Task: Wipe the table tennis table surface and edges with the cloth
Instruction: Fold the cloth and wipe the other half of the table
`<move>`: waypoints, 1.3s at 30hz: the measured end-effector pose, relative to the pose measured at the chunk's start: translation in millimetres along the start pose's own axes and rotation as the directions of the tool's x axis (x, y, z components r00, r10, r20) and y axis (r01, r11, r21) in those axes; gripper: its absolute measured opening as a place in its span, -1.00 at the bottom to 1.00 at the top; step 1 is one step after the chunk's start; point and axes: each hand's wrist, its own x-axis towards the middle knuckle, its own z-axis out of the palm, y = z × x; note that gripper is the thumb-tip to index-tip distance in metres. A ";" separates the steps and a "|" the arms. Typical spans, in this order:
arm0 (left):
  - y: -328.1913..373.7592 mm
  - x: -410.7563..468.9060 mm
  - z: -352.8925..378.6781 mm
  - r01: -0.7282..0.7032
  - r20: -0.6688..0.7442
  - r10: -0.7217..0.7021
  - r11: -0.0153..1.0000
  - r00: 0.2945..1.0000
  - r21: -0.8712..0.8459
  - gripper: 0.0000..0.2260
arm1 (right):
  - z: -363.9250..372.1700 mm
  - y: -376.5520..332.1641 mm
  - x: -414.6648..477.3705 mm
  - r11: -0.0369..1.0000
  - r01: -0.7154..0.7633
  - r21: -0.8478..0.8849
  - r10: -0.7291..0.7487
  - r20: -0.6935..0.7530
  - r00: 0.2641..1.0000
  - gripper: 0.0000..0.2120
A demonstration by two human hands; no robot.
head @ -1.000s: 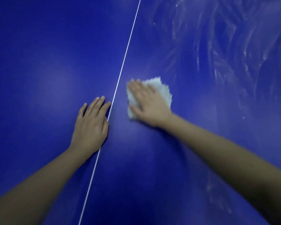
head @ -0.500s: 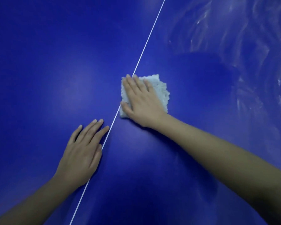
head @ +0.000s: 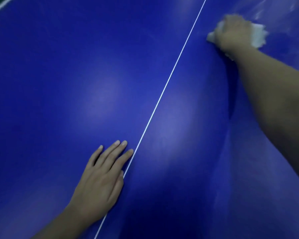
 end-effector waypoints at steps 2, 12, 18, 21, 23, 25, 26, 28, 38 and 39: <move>-1.6 -0.1 6.0 -0.037 -0.050 0.039 0.999 0.998 0.040 -0.57 | -1.9 -45.9 -5.4 0.964 0.058 0.260 -0.053 -0.027 0.998 -0.58; 3.6 -3.5 2.2 -0.006 -0.075 0.011 0.998 0.997 0.056 -0.56 | 0.2 -79.5 -151.8 0.807 0.416 0.418 -0.394 -0.143 0.908 -0.43; 3.3 -6.0 3.2 -0.004 -0.091 0.009 0.999 0.996 0.047 -0.51 | 10.9 -11.1 -203.5 0.902 -0.341 0.266 0.341 0.049 0.939 -0.48; 3.4 -6.1 6.0 -0.021 -0.107 0.023 1.000 0.994 0.023 -0.52 | -10.2 -97.0 -299.3 0.907 -0.077 0.414 0.066 0.041 0.997 -0.43; 1.9 -6.7 9.2 -0.028 -0.130 0.029 1.000 0.991 0.007 -0.56 | -31.4 -168.3 -387.9 0.891 0.168 0.422 -0.210 0.054 0.976 -0.35; 0.8 -7.7 10.4 -0.043 -0.154 0.040 0.999 0.987 -0.013 -0.59 | -50.7 -232.0 -476.9 0.803 0.470 0.367 -0.517 0.037 0.855 -0.24; 0.4 -7.7 10.2 -0.052 -0.153 0.047 0.998 0.987 -0.024 -0.60 | -58.7 -252.9 -509.8 0.721 0.594 0.357 -0.653 0.064 0.755 -0.22; 0.4 -7.9 10.2 -0.061 -0.132 0.057 0.998 0.990 -0.028 -0.58 | -67.4 -264.6 -545.1 0.587 0.724 0.362 -0.800 0.118 0.589 -0.31; -0.5 -90.0 15.7 -0.099 -0.025 0.096 0.967 0.995 -0.236 -0.60 | -70.9 -308.0 -526.5 0.865 -0.365 0.345 0.286 0.258 0.923 -0.37; -0.4 -95.1 16.2 -0.095 -0.027 0.091 0.960 0.995 -0.263 -0.60 | -76.7 -342.7 -536.6 0.892 -0.286 0.350 0.214 0.230 0.949 -0.37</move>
